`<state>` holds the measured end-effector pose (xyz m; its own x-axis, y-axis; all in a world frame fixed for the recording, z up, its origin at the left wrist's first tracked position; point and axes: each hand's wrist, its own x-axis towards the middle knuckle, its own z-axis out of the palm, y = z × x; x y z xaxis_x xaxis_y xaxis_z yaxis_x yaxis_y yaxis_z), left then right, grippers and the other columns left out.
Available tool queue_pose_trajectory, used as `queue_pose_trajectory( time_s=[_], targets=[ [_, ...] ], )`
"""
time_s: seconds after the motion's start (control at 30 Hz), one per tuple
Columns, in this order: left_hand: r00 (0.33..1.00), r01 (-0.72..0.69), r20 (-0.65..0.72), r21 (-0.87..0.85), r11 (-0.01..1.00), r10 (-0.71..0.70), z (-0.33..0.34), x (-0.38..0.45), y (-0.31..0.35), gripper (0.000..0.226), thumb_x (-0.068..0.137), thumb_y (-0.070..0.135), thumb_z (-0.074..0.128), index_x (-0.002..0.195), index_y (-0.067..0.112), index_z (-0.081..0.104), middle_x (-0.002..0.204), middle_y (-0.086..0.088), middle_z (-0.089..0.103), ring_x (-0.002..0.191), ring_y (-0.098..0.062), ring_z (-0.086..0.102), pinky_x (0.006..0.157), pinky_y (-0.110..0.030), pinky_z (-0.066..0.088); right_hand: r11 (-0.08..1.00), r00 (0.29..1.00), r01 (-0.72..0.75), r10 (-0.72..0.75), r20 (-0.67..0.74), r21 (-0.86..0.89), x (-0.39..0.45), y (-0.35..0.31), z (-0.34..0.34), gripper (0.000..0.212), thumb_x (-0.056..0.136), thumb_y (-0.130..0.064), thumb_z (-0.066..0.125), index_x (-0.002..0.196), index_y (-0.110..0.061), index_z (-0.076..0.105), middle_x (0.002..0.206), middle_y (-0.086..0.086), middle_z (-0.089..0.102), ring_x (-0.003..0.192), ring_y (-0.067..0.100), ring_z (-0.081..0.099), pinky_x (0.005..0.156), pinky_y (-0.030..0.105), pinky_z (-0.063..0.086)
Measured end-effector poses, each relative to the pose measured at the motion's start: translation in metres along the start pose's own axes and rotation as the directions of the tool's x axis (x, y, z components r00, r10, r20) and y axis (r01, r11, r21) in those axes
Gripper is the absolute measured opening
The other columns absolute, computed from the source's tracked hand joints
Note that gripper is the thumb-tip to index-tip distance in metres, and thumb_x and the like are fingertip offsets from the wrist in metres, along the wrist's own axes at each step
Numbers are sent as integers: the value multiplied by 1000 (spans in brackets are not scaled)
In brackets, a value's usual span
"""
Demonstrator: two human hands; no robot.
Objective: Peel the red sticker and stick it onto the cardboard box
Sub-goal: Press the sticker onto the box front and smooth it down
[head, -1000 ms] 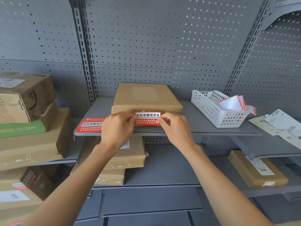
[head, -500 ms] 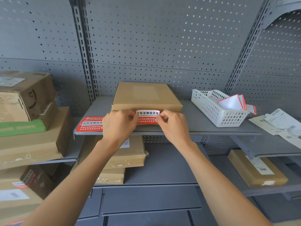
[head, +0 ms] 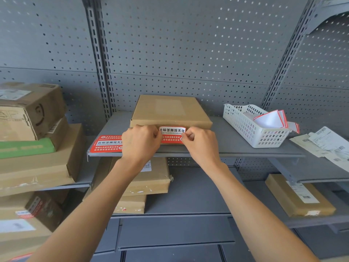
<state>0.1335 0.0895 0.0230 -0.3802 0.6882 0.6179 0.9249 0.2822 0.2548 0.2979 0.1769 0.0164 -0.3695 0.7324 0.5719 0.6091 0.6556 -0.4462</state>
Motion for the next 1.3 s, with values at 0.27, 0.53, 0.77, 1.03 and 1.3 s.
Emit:
queue_pose_trajectory(
  time_s=[0.27,0.53,0.77,1.03,1.3],
  targets=[
    [1000,14,-4,40,999,-14,5,3,-4,37,92,32,64,61,13,69,52,-1,62,44,-26,55,49,-25,39,1000,1000,-23,23,-6,-18,1,-7,2,24,92,-31,68,71,-20,69,65,-4,73,56,18,65,70,42,56],
    [997,-33,-69,33,999,35,6,4,-7,28,87,26,72,63,14,71,71,-2,70,69,-29,59,52,-27,34,992,995,-99,99,4,-81,6,-3,-2,38,88,-46,71,64,-16,69,58,-4,69,59,23,64,72,40,53],
    [989,-45,-139,-10,999,44,5,3,-20,30,86,34,77,71,10,68,81,-5,67,82,-31,59,54,-32,41,983,986,-167,167,-5,-71,8,7,-5,46,82,-60,72,64,-17,70,58,-4,68,61,25,63,69,39,53],
    [978,55,-186,-201,978,-93,9,1,-38,41,85,50,76,113,21,66,144,-6,51,132,-33,42,100,-49,34,997,954,-25,47,-297,78,-9,16,1,19,83,-25,80,95,-19,66,109,-3,60,96,22,60,88,43,46],
    [994,107,2,-364,925,-114,26,10,-24,51,94,60,59,134,29,60,169,-3,22,157,-27,12,115,-59,26,972,981,-101,134,-143,212,6,-3,26,68,90,-54,66,146,-24,43,168,10,11,152,30,16,119,52,25]
  ],
)
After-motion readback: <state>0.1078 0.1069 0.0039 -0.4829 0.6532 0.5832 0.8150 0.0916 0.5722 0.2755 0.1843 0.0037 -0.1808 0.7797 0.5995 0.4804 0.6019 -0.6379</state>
